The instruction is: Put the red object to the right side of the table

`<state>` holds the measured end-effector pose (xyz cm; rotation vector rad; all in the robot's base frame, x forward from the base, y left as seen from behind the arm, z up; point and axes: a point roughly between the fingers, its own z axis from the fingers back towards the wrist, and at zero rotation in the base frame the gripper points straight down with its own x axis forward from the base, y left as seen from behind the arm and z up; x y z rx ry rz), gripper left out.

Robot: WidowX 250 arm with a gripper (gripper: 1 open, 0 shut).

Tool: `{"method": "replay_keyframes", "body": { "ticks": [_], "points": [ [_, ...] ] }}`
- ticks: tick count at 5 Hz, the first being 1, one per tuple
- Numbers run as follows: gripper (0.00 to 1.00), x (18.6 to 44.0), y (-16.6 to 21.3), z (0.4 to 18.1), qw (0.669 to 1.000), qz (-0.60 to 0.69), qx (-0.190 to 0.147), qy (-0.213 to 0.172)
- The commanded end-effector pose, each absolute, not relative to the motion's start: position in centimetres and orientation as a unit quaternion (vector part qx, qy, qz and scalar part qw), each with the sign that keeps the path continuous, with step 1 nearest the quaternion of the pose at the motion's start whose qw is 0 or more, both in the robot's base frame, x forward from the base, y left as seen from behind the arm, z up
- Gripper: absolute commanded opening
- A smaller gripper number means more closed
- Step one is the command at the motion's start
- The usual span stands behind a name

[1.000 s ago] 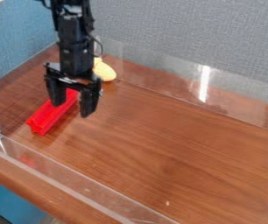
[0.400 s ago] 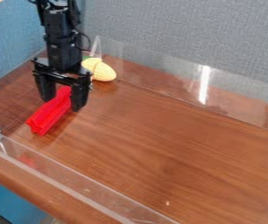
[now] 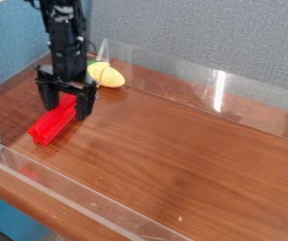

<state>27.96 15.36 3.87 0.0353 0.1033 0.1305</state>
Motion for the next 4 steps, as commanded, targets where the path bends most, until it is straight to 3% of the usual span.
{"method": "replay_keyframes", "body": {
  "ticks": [1, 4],
  "points": [
    [1.00, 28.3, 16.3, 3.1, 0.996, 0.074, 0.029, 0.040],
    [1.00, 27.1, 17.3, 4.3, 0.999, 0.015, 0.006, 0.028]
  ]
}}
